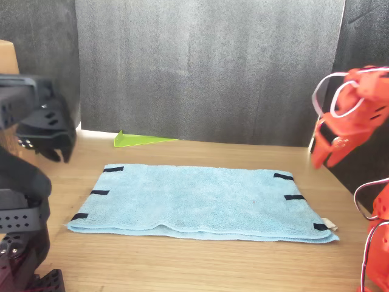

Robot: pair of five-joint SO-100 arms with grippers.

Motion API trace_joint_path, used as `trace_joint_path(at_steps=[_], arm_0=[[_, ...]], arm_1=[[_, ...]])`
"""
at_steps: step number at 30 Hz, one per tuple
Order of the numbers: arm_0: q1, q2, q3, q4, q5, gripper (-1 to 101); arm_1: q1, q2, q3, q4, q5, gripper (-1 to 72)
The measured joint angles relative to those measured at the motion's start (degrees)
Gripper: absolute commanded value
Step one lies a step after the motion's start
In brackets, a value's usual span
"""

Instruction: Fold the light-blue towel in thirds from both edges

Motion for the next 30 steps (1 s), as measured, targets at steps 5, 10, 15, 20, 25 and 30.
trace_joint_path(at_steps=[5,10,15,20,25,30], arm_0=[[-1.1,-4.2,-0.7,-0.2,-0.2,17],[-1.0,-4.7,-0.7,-0.2,-0.4,17],[-1.1,-4.7,-0.7,-0.2,-0.9,18],[-1.1,-4.7,-0.7,-0.2,-1.1,18],[-0.4,-4.7,-0.7,-0.2,-0.5,19],[-1.0,-4.6,-0.7,-0.2,-0.5,19]], arm_1=[[1.6,-6.5,-0.1,0.0,1.8,17.9],[1.4,-9.6,-0.1,0.4,2.6,18.3],[3.0,-11.7,-0.1,-0.3,3.1,18.9],[4.3,-12.7,-0.1,-1.0,3.1,19.5],[4.3,-15.4,-0.1,-1.0,3.9,19.7],[4.3,-17.4,-0.2,-2.5,3.9,19.5]])
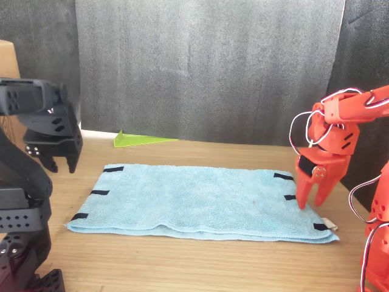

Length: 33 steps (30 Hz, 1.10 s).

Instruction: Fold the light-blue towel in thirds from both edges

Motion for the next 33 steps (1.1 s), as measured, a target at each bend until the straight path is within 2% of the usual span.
trace_joint_path(at_steps=[9,17,21,33], arm_0=[[0.0,0.4,0.0,0.0,0.0,19],[-5.6,-2.7,0.7,0.2,0.0,20],[-9.1,-7.5,0.6,0.4,-0.4,21],[-9.2,-18.3,-6.3,4.3,-1.6,22]], arm_1=[[0.0,-3.1,-1.3,0.4,-0.8,18.3],[0.9,-3.7,-1.5,0.5,-0.8,17.7],[0.9,-4.1,-1.6,0.5,-0.8,17.9],[0.9,-4.2,-1.7,0.5,-0.8,18.0]])
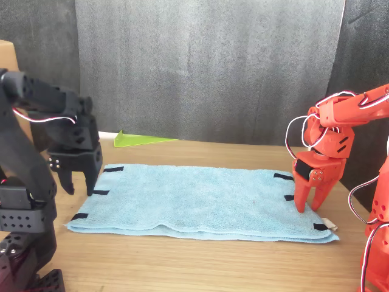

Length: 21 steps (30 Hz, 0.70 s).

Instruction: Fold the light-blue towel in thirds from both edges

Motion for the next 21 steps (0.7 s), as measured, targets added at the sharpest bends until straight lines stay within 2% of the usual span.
trace_joint_path(at_steps=[21], arm_0=[[-3.7,-12.7,-10.2,5.4,0.5,21]], arm_1=[[0.0,-0.8,-0.9,0.3,0.0,18.1]])
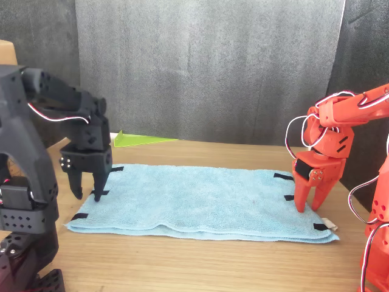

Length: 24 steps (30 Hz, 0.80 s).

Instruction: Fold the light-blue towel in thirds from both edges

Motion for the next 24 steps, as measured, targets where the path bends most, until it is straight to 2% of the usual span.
trace_joint_path(at_steps=[14,20,24], arm_0=[[-0.3,-5.6,-5.1,4.0,0.4,17],[-0.4,-8.0,-6.8,4.6,1.1,14],[-0.4,-8.0,-6.8,4.6,1.1,8]], arm_1=[[0.0,-0.1,0.0,0.0,0.0,17.3],[0.0,-0.8,-0.9,0.9,0.0,16.7],[0.1,-1.7,-1.8,1.1,0.1,14.1]])
